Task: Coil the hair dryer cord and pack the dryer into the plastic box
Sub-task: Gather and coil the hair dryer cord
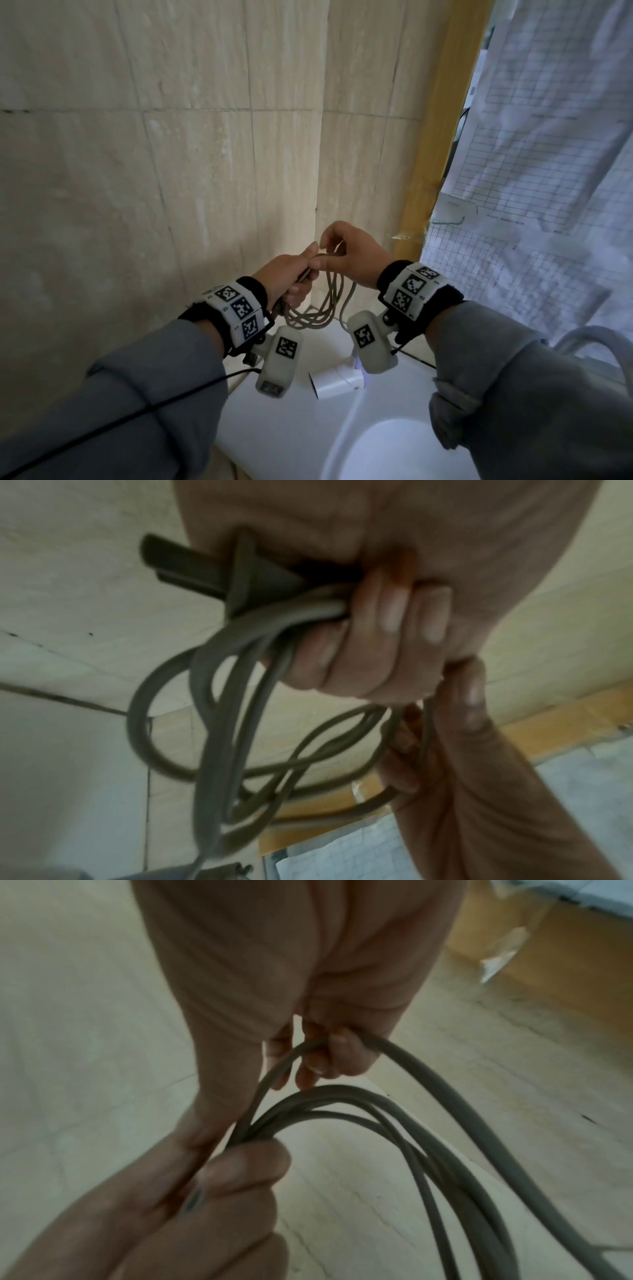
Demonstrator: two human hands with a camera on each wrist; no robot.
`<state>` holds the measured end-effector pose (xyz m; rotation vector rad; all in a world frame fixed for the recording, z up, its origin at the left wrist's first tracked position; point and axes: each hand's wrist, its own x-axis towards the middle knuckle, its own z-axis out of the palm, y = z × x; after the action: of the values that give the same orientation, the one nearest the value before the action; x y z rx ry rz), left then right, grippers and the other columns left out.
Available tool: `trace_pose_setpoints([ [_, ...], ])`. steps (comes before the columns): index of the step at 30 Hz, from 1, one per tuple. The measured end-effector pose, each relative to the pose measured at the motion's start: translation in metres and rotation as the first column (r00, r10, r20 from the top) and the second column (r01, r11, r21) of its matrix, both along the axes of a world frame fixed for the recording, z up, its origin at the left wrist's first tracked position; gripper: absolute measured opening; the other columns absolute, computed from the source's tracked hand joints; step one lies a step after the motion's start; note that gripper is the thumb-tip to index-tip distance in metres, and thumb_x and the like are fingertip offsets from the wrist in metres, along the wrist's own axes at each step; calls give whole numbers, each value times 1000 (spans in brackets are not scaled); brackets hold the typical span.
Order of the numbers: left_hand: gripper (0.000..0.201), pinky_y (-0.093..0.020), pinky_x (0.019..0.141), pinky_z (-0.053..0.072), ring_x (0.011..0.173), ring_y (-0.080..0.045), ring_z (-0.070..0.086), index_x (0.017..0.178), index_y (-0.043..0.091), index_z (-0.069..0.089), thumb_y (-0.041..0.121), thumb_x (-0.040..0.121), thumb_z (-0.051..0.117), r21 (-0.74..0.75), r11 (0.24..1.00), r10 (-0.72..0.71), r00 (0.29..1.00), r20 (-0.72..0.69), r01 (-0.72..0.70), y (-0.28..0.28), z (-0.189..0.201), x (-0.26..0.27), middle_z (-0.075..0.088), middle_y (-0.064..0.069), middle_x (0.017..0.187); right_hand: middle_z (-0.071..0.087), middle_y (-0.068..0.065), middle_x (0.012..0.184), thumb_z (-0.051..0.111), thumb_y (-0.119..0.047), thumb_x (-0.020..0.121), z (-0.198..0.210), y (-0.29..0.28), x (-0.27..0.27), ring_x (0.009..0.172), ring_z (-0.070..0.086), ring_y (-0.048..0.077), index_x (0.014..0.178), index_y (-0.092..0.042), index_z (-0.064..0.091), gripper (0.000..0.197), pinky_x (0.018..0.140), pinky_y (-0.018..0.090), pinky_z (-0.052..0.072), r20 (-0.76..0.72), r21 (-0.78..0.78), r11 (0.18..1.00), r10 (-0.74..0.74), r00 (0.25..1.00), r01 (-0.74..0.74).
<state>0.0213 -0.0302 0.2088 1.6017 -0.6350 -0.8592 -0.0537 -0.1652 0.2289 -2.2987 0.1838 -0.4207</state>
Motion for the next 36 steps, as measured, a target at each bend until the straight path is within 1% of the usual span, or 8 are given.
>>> trace_pose_setpoints([
  [6,42,-14,32,21,27,-4,24,53,17,44,33,91,52,-94,994,-66,997,-35,63,13,3,9,32,8,33,66,5,99,71,-15,79,-18,-11,-3,82,62,12,101,-18,60,25,81,25,52,-199,135,988,96,975,-70],
  [10,42,-11,31,18,24,-2,21,58,16,36,33,96,42,-179,984,-20,990,-137,-4,11,5,11,28,10,29,70,4,85,65,-24,85,-49,-13,-2,77,64,18,89,-16,62,9,80,31,54,-195,266,964,51,979,2],
  [16,43,-13,29,20,21,-2,22,57,18,37,36,97,38,-274,957,17,963,-269,-94,12,2,20,26,6,25,72,-2,65,56,-43,87,-84,-19,-5,75,66,21,70,-16,65,33,84,36,51,-215,429,902,49,975,49],
  [22,58,-10,30,24,19,-4,24,41,22,46,37,96,37,-391,894,45,911,-410,-220,15,6,35,26,4,23,67,-8,76,62,-13,86,-98,-22,-6,66,61,-8,85,-16,67,6,67,7,44,-286,263,964,28,958,51],
  [26,65,-11,29,25,19,-4,25,36,21,48,37,97,33,-424,875,48,914,-403,-233,16,15,40,27,0,22,67,-14,80,48,-31,92,-102,-18,-6,90,63,8,96,-30,68,20,89,22,45,-268,-125,985,-152,951,122],
  [29,58,-11,31,25,20,-4,25,42,23,46,37,97,35,-444,852,105,920,-377,-279,17,22,42,27,4,22,62,-3,72,43,-27,96,-93,-16,-10,74,60,17,109,-20,66,27,80,29,50,-165,-9,985,-171,971,172],
  [32,43,-12,32,26,22,-3,25,56,21,38,36,97,38,-439,834,199,924,-326,-335,15,25,40,28,5,25,46,-1,58,42,-21,97,-81,-11,-6,55,44,15,115,-15,63,28,55,17,43,-49,139,972,-182,982,188],
  [36,40,-14,34,27,25,-5,24,59,21,36,37,96,41,-454,803,284,918,-277,-386,10,24,39,29,6,29,41,-11,58,41,-17,97,-65,-7,0,52,38,6,127,-16,59,35,54,14,33,-30,163,961,-220,975,222],
])
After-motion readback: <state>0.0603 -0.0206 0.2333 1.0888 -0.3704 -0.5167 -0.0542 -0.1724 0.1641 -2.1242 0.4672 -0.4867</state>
